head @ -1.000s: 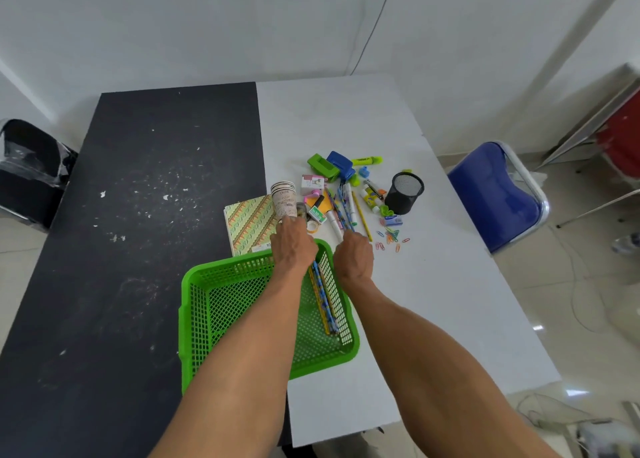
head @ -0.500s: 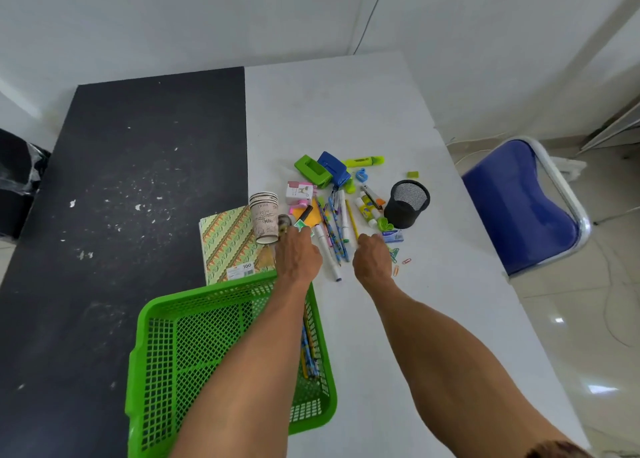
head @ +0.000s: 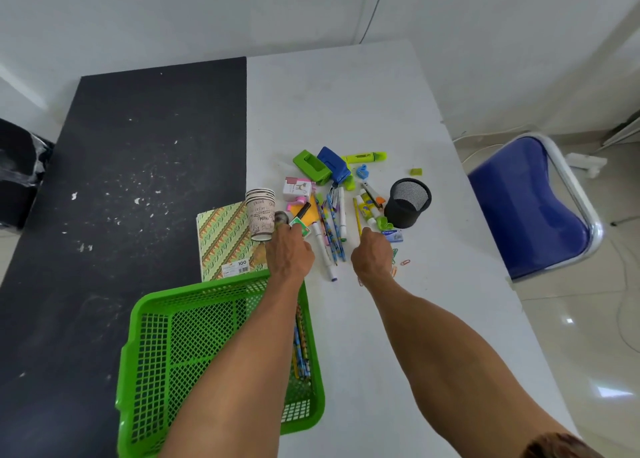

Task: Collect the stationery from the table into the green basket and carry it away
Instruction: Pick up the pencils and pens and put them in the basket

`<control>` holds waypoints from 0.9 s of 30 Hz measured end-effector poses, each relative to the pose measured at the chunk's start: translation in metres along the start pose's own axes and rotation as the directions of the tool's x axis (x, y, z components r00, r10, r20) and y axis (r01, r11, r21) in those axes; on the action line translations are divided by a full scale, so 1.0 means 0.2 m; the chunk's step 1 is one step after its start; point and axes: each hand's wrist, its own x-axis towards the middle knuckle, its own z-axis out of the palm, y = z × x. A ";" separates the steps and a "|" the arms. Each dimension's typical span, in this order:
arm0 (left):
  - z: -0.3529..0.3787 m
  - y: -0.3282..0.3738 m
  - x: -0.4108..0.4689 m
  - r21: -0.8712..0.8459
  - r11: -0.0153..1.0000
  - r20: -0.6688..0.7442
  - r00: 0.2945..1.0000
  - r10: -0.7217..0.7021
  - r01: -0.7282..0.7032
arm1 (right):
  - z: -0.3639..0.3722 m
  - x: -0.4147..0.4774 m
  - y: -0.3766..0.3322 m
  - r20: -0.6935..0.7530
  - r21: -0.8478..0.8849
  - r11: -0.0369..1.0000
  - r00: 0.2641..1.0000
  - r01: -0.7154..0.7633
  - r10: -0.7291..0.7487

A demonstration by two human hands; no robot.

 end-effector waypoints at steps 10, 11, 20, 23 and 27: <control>-0.27 -0.14 -0.25 0.003 0.999 -0.059 0.997 -0.039 0.040 | -0.05 -0.44 -0.14 -0.163 0.026 0.992 0.980 0.121 -0.116; -0.29 -0.15 -0.28 0.013 0.999 -0.062 0.997 -0.048 0.049 | -0.05 -0.50 -0.17 -0.184 0.036 0.990 0.974 0.139 -0.130; -0.41 -0.32 -0.57 -0.019 0.994 -0.039 0.994 -0.105 0.104 | 0.08 -1.03 -0.36 -0.229 0.031 0.962 0.938 0.273 -0.259; -0.42 -0.39 -0.63 -0.005 0.996 -0.008 0.996 -0.092 0.092 | 0.19 -1.16 -0.40 -0.194 -0.017 0.944 0.925 0.329 -0.326; -0.39 -0.46 -0.66 -0.026 0.997 0.001 0.998 -0.066 0.066 | 0.32 -1.25 -0.38 -0.099 -0.161 0.934 0.936 0.320 -0.338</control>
